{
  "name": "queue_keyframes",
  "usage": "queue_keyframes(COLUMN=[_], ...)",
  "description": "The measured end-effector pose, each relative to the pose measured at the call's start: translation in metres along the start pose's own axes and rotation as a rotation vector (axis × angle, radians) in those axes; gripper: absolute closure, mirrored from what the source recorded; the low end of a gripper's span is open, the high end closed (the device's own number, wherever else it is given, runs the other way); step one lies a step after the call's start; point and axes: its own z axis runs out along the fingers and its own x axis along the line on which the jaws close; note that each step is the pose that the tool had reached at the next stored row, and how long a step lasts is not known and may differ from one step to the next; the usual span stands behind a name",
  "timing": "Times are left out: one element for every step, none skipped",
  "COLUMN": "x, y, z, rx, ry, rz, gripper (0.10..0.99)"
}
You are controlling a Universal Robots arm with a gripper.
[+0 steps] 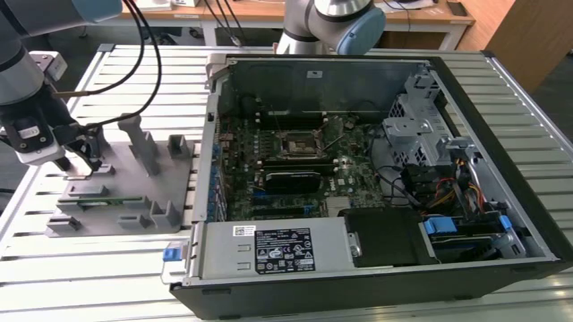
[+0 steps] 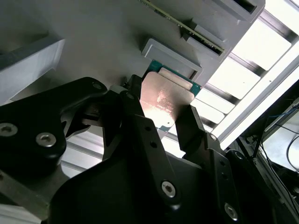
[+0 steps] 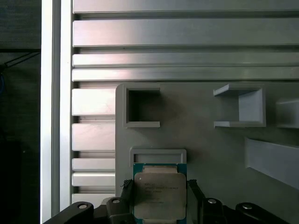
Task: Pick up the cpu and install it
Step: 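Pick up the cpu and move it towards the insertion slot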
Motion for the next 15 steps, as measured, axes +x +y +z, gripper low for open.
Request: queue_keyframes(x=[0.0, 0.0, 0.0, 0.0, 0.0, 0.0, 0.0, 0.0, 0.0, 0.0, 0.0, 0.0, 0.0, 0.0, 0.0], y=[0.0, 0.0, 0.0, 0.0, 0.0, 0.0001, 0.0001, 0.0001, 0.0001, 0.0001, 0.0001, 0.0001, 0.0001, 0.0001, 0.0001], z=[-0.0002, -0.0004, -0.0006, -0.0009, -0.0011, -0.0013, -0.0016, -0.0019, -0.0021, -0.0023, -0.0026, -0.0029, -0.0031, -0.0033, -0.0035], rx=[0.0, 0.0, 0.0, 0.0, 0.0, 0.0, 0.0, 0.0, 0.0, 0.0, 0.0, 0.0, 0.0, 0.0, 0.0], ry=[0.0, -0.0001, 0.0, 0.0, 0.0, 0.0, 0.0001, 0.0, 0.0, -0.0001, 0.0, 0.0, -0.0001, -0.0001, -0.0001], rz=[0.0, 0.0, 0.0, 0.0, 0.0, 0.0, 0.0, 0.0, 0.0, 0.0, 0.0, 0.0, 0.0, 0.0, 0.0], gripper=[0.545, 0.545, 0.545, 0.545, 0.545, 0.545, 0.545, 0.545, 0.545, 0.545, 0.545, 0.545, 0.545, 0.545, 0.545])
